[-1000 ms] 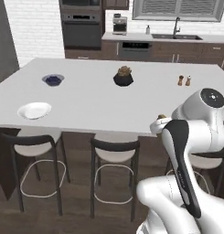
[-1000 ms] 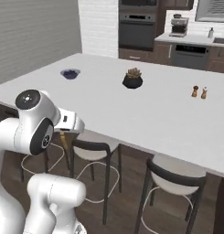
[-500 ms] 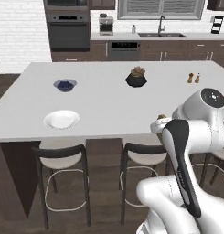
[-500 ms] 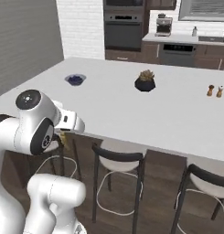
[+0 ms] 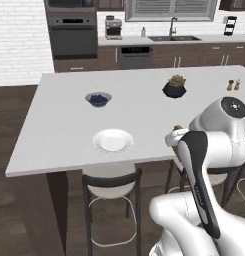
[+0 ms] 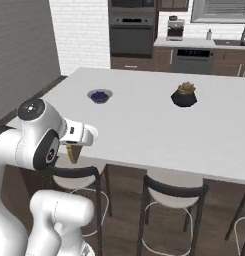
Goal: Start the toaster. Once the lever pops up, take the bread to the plate on the dining counter.
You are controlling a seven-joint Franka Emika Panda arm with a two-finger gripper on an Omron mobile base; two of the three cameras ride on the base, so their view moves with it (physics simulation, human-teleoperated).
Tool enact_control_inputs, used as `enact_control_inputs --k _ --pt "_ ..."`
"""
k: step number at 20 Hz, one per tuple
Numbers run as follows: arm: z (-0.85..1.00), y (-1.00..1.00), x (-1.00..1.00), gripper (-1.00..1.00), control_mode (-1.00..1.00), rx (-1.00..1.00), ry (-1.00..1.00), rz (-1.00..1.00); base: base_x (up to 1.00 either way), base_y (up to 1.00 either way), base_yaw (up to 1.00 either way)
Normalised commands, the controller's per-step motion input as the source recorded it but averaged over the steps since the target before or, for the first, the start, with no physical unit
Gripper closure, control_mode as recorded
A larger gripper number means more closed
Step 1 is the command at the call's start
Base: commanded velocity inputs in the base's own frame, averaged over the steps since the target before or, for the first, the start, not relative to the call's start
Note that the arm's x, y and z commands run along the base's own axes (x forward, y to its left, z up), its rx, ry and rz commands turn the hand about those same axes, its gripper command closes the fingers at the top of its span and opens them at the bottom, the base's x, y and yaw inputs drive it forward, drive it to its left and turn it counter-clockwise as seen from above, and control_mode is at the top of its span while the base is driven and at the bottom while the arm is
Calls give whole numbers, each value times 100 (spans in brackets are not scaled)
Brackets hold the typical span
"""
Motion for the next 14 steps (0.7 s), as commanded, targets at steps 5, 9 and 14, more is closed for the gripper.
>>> enact_control_inputs --k 5,9,14 --pt "0 0 0 100 100 0 0 0 62 100 -12" --pt "0 0 0 100 100 0 0 0 25 85 -1" --pt "0 0 0 100 100 0 0 0 12 14 3"
